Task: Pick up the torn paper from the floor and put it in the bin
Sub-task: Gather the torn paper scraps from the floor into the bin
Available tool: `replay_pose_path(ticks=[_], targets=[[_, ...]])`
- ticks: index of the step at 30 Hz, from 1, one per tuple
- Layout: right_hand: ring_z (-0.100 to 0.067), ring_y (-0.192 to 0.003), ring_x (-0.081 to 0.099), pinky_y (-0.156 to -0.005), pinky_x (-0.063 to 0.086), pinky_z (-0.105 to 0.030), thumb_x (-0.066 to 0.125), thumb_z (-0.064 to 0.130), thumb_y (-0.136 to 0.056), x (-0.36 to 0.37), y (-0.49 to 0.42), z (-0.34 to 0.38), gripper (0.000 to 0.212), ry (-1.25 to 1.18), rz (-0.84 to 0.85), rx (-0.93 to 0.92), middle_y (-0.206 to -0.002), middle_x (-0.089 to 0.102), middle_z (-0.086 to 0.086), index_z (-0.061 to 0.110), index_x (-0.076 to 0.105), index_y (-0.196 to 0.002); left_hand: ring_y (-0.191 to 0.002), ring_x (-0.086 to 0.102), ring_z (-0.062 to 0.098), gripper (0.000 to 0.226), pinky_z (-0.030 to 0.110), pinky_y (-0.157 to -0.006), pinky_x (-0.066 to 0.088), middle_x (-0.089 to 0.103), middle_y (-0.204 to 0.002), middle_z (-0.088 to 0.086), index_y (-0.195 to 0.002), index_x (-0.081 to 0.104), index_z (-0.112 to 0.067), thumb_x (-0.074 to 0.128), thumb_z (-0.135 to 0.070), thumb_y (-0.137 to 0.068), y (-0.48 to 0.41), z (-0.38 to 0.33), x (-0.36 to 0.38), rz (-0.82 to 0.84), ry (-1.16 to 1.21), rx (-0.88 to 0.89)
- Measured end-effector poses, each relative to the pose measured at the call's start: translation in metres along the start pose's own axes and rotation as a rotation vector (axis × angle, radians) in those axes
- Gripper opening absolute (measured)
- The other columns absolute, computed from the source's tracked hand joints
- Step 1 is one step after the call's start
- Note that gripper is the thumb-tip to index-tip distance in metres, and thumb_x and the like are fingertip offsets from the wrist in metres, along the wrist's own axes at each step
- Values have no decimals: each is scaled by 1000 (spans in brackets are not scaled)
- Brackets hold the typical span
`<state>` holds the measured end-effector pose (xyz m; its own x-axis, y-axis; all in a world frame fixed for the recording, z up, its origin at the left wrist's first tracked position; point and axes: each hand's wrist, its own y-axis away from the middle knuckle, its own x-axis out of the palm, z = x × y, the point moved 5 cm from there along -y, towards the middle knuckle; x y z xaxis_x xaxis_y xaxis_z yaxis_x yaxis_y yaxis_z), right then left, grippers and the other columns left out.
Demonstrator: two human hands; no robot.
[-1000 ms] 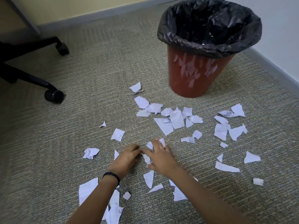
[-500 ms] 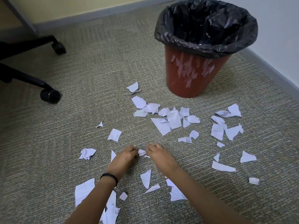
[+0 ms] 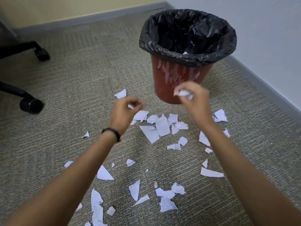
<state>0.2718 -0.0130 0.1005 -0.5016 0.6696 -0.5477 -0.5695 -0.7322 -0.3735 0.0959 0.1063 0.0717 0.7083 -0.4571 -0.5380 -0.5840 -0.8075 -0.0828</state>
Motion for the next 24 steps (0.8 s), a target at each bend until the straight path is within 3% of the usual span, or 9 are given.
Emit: replay_pose_path(ticks=[3, 5, 8, 11, 14, 17, 20, 22, 24], targets=[[8, -76, 54, -71, 41, -5, 56, -2, -78, -44, -46, 26, 16, -34, -288, -125, -86, 65, 5, 6, 69, -84, -59, 54, -9, 7, 6, -57, 43, 66, -72, -10, -78, 71, -23, 71, -17, -81, -45, -71, 2, -21, 184, 106], [11, -80, 54, -74, 44, -9, 54, 1, -78, -58, -73, 34, 17, -38, -366, -157, -87, 66, 4, 6, 69, -84, -59, 56, -10, 7, 6, -55, 43, 66, -74, -8, -83, 71, -14, 69, -7, -83, -73, -113, 4, -65, 290, 171], [-6, -111, 53, -98, 43, -19, 63, 13, -81, -54, -104, 33, 28, 130, -147, -124, -125, 57, -5, 14, 64, -109, -80, 64, 2, 20, 15, -64, 53, 68, -91, 2, -105, 68, -4, 64, -4, -86, -108, -149, 17, -25, 343, 191], [-19, -141, 26, -108, 24, -17, 68, 22, -81, -52, -107, 22, 51, 229, 4, -71, -155, 16, -10, 22, 51, -130, -111, 59, 12, 34, 30, -96, 51, 62, -124, 1, -124, 59, -13, 60, -12, -90, -125, -154, 30, 14, 232, 203], [2, -130, 35, -105, 42, -28, 58, 13, -84, -71, -80, 15, 34, 111, -315, -171, -149, 28, -12, 16, 59, -118, -113, 55, 11, 36, 27, -101, 47, 53, -129, -1, -124, 57, -16, 53, -7, -89, -110, -133, 32, -130, 160, 289], [13, -112, 43, -88, 52, -20, 49, -4, -83, -79, -44, -25, 32, 4, -513, -82, -137, 41, -14, 11, 63, -108, -121, 48, 15, 45, 36, -104, 44, 44, -130, 0, -127, 51, -17, 49, 1, -86, -82, -90, 36, -257, 71, 317], [6, -111, 47, -92, 50, -20, 48, -7, -85, -70, -10, -82, 35, 47, -407, 150, -133, 44, -11, 13, 60, -111, -131, 38, 17, 50, 35, -114, 32, 41, -137, 3, -131, 45, -18, 49, 3, -86, -60, -38, 47, -233, -69, 223], [-11, -114, 49, -96, 48, -32, 51, -2, -87, -54, 8, -118, 35, 145, -195, 259, -128, 44, -10, 12, 56, -119, -137, 30, 20, 51, 34, -116, 26, 34, -145, 6, -134, 42, -20, 52, -2, -87, -54, 0, 56, -143, -139, 114], [-21, -122, 45, -95, 42, -28, 56, 7, -89, -29, 22, -145, 43, 186, 81, 353, -133, 40, -12, 12, 47, -130, -143, 19, 26, 56, 39, -116, 23, 21, -152, 10, -139, 36, -22, 58, -10, -89, -49, 37, 69, 15, -204, -12]])
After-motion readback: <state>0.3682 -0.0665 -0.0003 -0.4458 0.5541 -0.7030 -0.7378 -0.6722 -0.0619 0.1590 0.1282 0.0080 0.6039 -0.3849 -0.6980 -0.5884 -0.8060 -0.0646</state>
